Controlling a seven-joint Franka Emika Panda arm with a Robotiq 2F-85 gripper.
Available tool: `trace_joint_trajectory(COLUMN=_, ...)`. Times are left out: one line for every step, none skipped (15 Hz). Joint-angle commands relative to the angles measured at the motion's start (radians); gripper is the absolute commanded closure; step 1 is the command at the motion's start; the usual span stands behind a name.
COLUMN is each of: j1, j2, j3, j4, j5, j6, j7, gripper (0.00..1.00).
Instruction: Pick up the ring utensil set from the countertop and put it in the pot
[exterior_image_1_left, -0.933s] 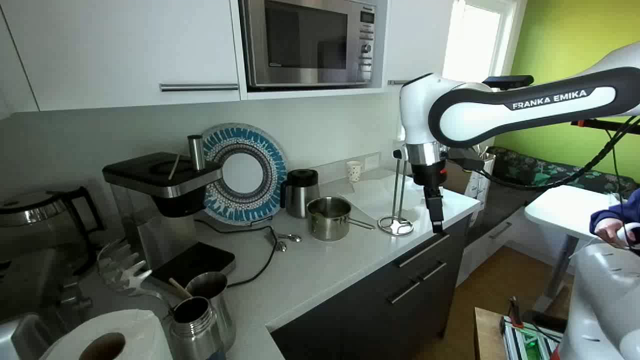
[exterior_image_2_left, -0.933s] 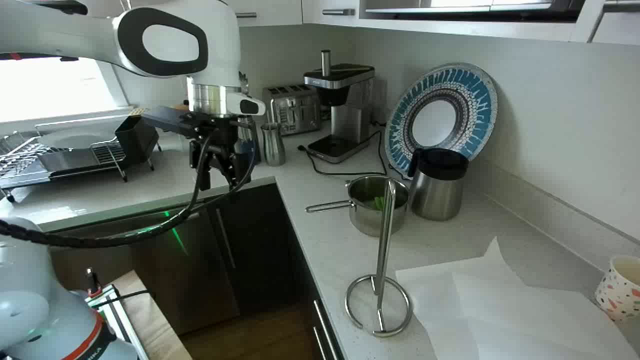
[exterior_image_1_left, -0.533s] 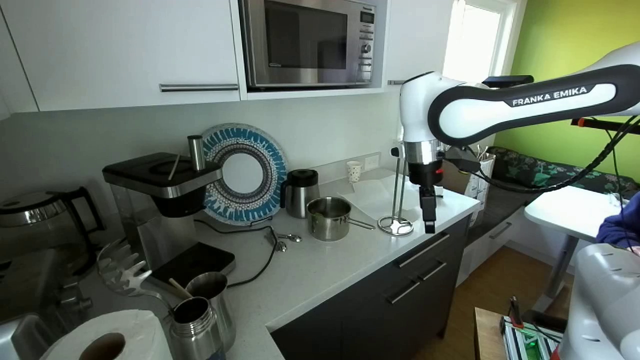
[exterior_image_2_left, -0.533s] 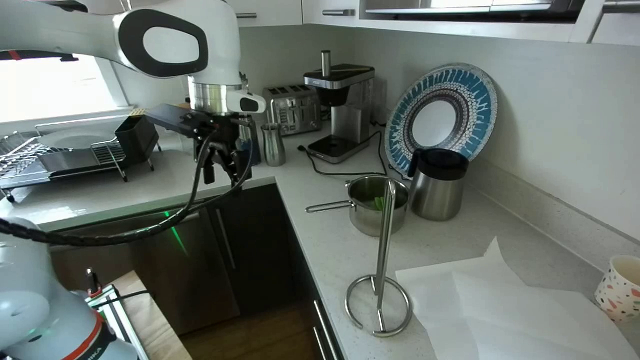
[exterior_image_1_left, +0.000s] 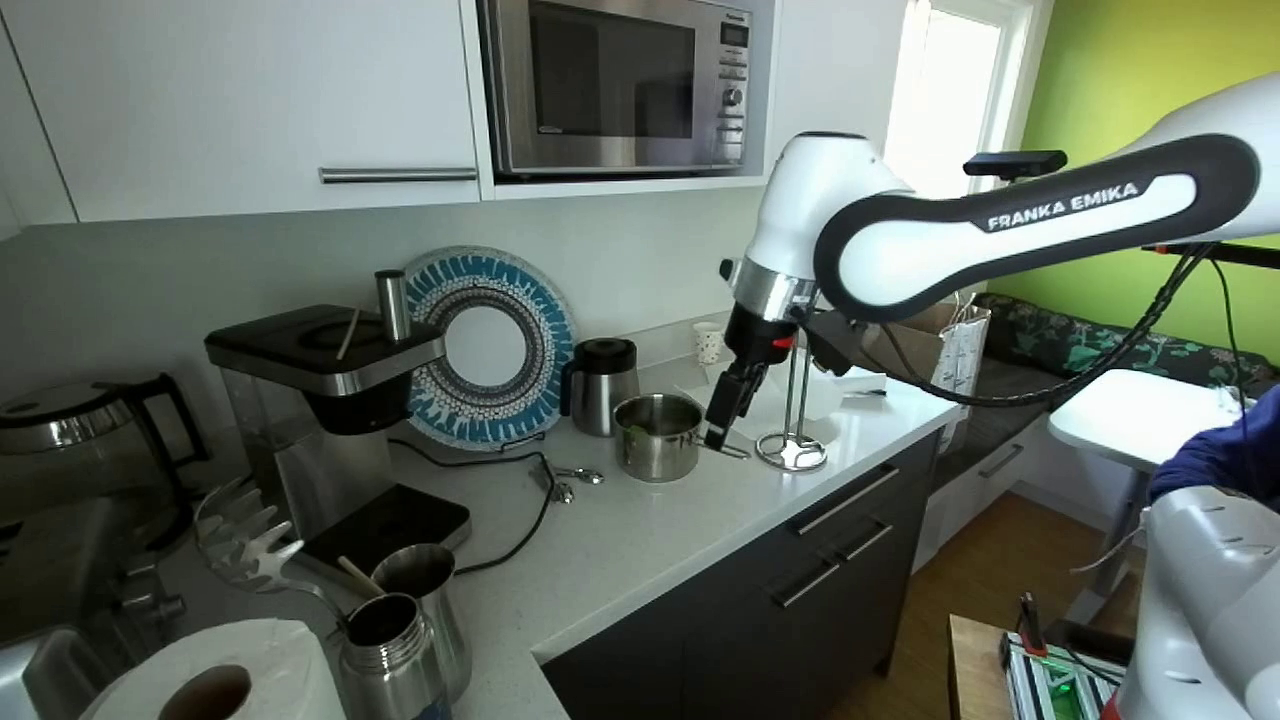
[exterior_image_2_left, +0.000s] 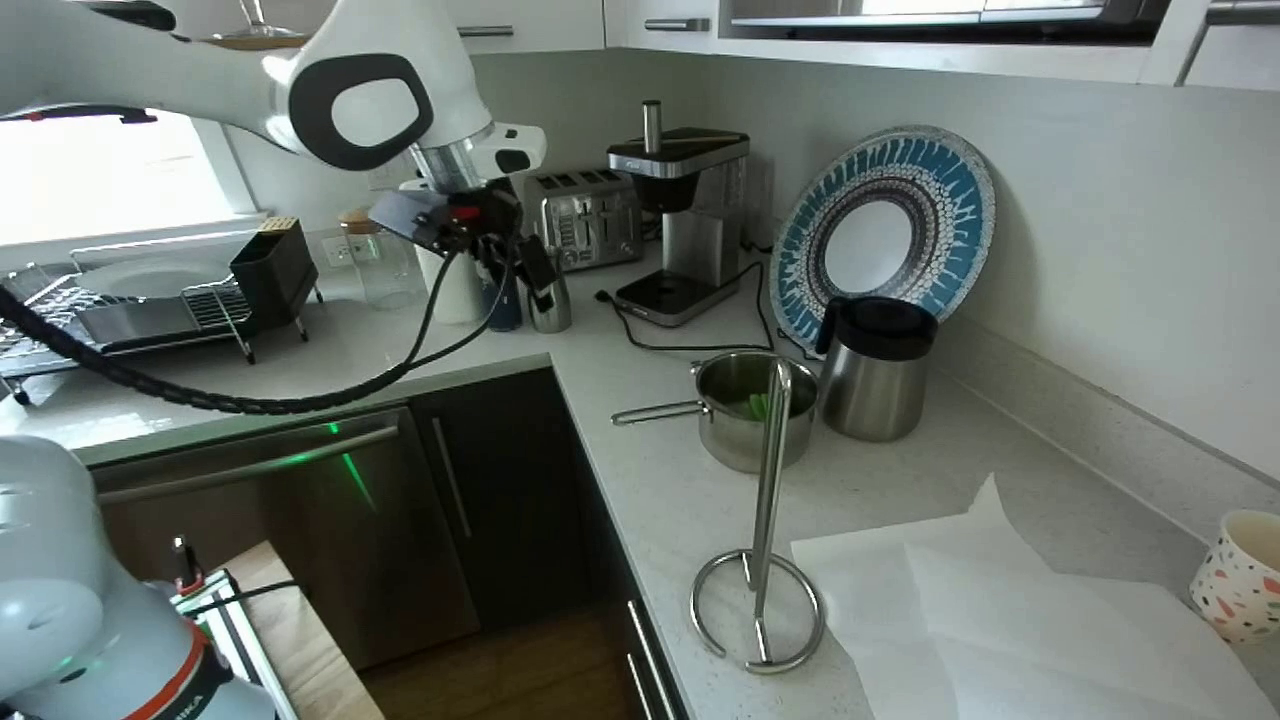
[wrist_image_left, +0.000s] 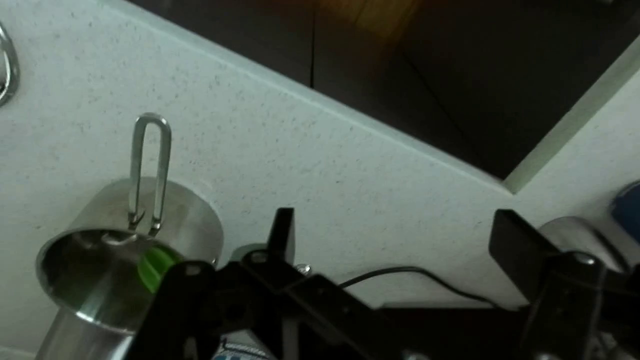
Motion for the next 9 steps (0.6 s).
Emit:
trace_joint_trajectory(j1=-0.09, j2=0.122, j3=0.047, j4=-0.037, j5=-0.174, j6=0.204, j7=0.168, gripper=0.0)
trace_joint_trajectory(j1=-0.119, j2=0.165, j3=0.047, j4=-0.046, j5=-0.229, j6=0.243, j7=0.224, gripper=0.0)
trace_joint_trajectory(j1=-0.146, j2=0.195, j3=0.045, j4=-0.051, j5=-0.282, j6=0.264, j7=0.281, gripper=0.0)
trace_joint_trajectory(j1=-0.171, j2=0.233, j3=0.033, j4=-0.047, j5=-0.326, j6=0.278, j7=0.332, gripper=0.0)
trace_joint_trajectory(j1=-0.189, j2=0.252, j3=0.022, j4=-0.04, j5=-0.357, j6=0.262, j7=0.377, gripper=0.0)
trace_joint_trajectory(j1=-0.186, j2=0.267, j3=0.004, j4=-0.014, j5=-0.327, j6=0.198, j7=0.386, gripper=0.0)
trace_joint_trajectory(j1=-0.157, j2=0.236, j3=0.002, j4=-0.045, j5=-0.313, j6=0.245, j7=0.332, gripper=0.0)
trace_joint_trajectory(j1=-0.168, j2=0.255, j3=-0.01, j4=-0.04, j5=-0.314, j6=0.24, j7=0.345, gripper=0.0)
trace_joint_trajectory(j1=-0.172, j2=0.267, j3=-0.017, j4=-0.031, j5=-0.315, j6=0.235, j7=0.35, gripper=0.0)
